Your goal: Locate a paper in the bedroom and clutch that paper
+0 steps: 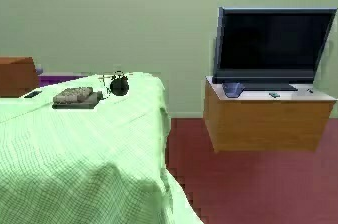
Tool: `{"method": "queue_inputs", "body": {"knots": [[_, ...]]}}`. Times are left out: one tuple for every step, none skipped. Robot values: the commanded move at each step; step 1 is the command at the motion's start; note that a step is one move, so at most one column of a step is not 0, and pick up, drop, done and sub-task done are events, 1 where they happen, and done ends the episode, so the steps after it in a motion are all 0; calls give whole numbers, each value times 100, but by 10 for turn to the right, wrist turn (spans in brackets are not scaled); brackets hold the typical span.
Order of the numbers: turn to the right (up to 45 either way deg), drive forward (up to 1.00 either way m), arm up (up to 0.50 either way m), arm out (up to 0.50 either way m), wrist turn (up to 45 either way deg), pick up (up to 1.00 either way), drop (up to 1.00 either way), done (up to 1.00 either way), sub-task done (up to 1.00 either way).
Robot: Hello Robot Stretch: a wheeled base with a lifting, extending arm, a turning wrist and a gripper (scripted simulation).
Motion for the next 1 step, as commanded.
{"method": "queue_inputs", "body": {"knots": [[450,0,0,0,0,0,0,0,0]]}}
